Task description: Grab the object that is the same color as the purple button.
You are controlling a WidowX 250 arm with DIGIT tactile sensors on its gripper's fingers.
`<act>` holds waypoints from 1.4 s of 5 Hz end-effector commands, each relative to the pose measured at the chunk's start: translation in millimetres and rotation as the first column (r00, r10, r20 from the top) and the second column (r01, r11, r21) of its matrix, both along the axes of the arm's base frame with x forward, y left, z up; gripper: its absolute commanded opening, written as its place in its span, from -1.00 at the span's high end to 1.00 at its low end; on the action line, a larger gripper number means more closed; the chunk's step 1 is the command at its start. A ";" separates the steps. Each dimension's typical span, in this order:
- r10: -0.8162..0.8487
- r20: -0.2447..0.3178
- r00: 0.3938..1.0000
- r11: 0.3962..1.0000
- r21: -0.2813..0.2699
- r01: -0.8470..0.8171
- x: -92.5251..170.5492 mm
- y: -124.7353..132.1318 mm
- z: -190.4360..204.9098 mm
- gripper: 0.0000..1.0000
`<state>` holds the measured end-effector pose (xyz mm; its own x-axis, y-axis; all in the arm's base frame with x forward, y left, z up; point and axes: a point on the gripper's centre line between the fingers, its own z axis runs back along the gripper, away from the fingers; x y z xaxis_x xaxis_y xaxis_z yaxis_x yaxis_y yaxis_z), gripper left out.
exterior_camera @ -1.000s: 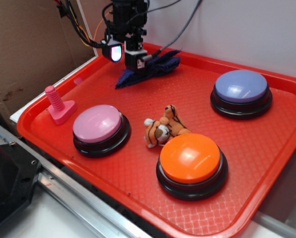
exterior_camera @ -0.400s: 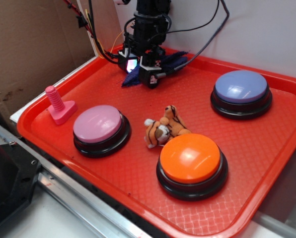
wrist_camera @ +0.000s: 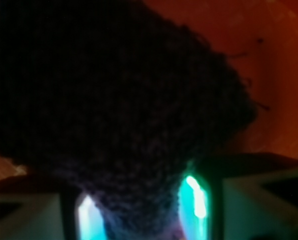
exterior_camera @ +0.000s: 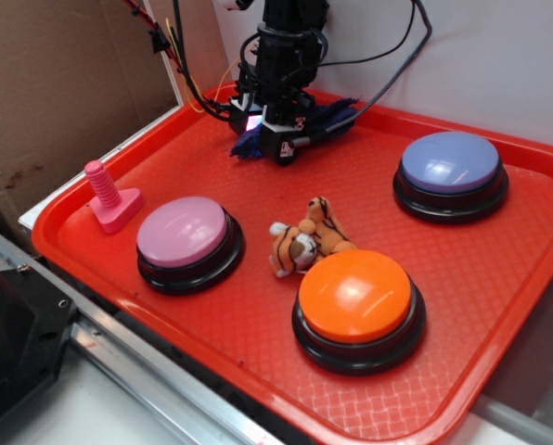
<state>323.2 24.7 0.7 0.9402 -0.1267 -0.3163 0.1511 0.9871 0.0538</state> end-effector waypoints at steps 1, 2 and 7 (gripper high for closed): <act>0.048 0.050 0.998 0.999 0.013 -0.049 -3.0 6.3 8.3 1.00; 0.076 0.085 0.993 0.997 0.008 -0.077 -6.3 9.5 23.1 1.00; 0.488 0.296 0.821 0.873 -0.181 -0.454 -120.5 -12.3 261.6 1.00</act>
